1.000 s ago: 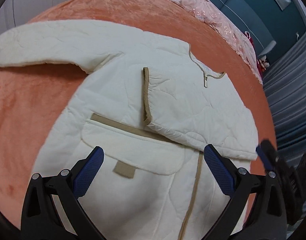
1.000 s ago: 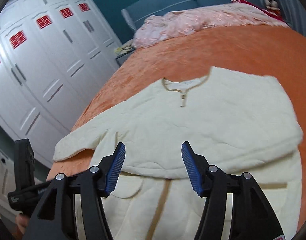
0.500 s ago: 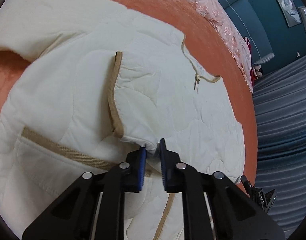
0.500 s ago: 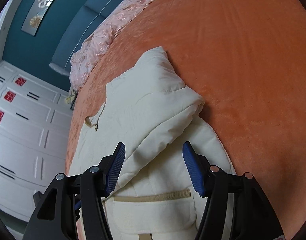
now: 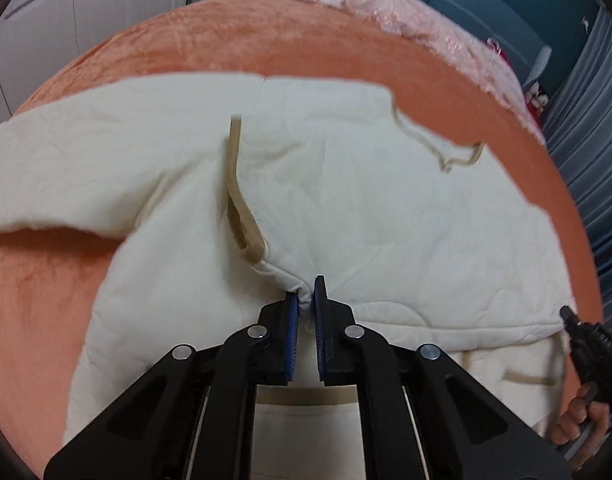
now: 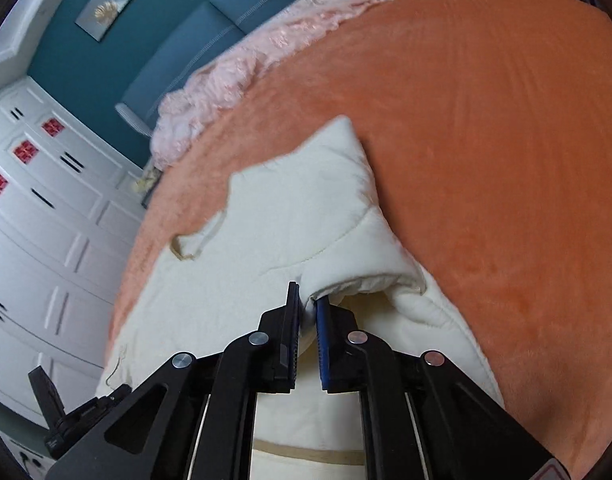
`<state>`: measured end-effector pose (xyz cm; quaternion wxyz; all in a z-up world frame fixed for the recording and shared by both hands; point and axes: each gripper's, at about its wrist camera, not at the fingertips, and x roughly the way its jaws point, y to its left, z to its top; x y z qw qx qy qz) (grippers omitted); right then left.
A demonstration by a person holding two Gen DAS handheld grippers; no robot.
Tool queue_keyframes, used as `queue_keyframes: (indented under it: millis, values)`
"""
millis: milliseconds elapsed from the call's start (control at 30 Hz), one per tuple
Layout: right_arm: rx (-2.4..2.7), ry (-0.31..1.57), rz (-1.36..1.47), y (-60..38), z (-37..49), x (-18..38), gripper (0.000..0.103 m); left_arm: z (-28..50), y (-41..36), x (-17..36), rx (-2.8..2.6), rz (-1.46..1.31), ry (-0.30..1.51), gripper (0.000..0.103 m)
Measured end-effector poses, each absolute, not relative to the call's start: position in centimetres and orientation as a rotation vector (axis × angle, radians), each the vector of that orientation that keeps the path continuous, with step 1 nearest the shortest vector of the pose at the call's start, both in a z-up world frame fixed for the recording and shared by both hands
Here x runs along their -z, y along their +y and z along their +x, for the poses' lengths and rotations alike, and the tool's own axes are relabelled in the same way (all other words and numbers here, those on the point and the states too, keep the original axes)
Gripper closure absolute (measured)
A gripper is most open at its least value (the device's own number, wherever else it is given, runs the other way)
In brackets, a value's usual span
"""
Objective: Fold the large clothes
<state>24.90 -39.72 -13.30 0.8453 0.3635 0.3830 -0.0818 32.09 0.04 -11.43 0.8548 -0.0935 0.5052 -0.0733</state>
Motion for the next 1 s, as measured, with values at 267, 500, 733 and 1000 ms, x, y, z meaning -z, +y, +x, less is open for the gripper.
queue_keyframes:
  millis: [267,500,733,1000]
  values:
    - [0.209,0.825,0.664,-38.7,25.0,15.5,0.098,30.0,-1.4,13.5,0.113,-0.049,0.932,0.094]
    - [0.320,0.837,0.556,-37.3,23.3,12.6,0.078,29.4,-1.7,11.9,0.066,-0.022,0.912,0.082]
    - [0.213,0.791,0.340,-30.2,23.2,6.6,0.077,28.0,-3.4,5.6,0.061,-0.080,0.853,0.065]
    - [0.141,0.960,0.347,-23.8,27.9,10.9,0.081,29.5,-5.6,11.5,0.079,0.005,0.969,0.064]
